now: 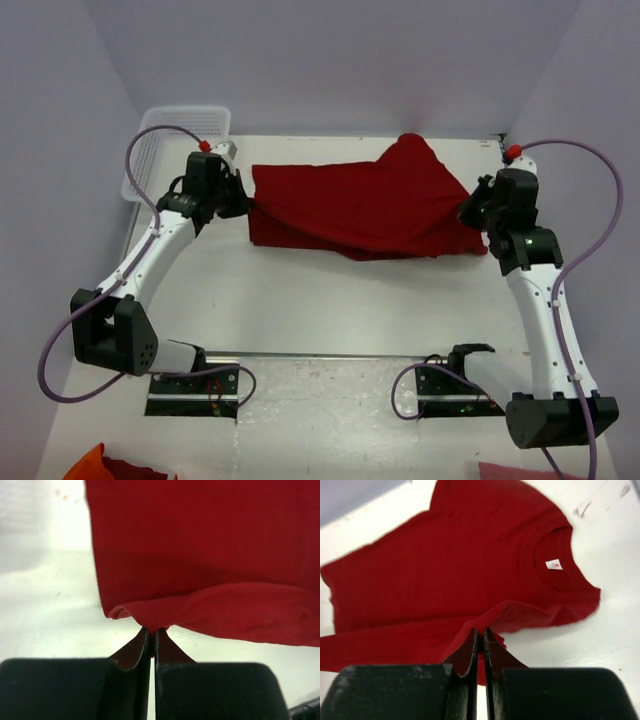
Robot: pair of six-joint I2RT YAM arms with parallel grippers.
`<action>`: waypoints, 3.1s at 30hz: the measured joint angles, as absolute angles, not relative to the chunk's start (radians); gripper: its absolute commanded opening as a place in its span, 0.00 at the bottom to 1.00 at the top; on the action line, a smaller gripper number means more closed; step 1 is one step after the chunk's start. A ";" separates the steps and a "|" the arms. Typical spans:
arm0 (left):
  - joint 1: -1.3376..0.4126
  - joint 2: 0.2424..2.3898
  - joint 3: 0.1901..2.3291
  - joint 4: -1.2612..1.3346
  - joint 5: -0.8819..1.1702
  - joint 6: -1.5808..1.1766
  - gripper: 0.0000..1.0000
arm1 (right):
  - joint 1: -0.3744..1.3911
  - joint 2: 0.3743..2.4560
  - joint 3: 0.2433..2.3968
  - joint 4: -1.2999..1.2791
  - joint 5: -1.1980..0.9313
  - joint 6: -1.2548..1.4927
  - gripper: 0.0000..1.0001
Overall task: Fold and stack the t-shirts
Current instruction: Flatten out the tshirt
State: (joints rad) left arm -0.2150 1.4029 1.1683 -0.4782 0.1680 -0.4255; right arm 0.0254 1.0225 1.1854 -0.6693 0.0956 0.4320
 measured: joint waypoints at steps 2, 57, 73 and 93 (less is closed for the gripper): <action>-0.215 1.387 1.132 -0.501 0.115 -0.423 0.00 | 0.058 1.014 1.105 -0.670 0.102 0.444 0.00; -0.566 1.497 0.870 -0.513 -0.110 -0.615 0.40 | 0.094 1.078 1.163 -0.606 0.118 0.356 0.00; -0.585 1.594 0.875 -0.498 -0.153 -0.628 0.41 | 0.094 1.057 1.142 -0.597 0.086 0.356 0.00; -0.591 1.597 0.869 -0.440 -0.097 -0.663 0.00 | 0.094 1.058 1.140 -0.597 0.085 0.356 0.00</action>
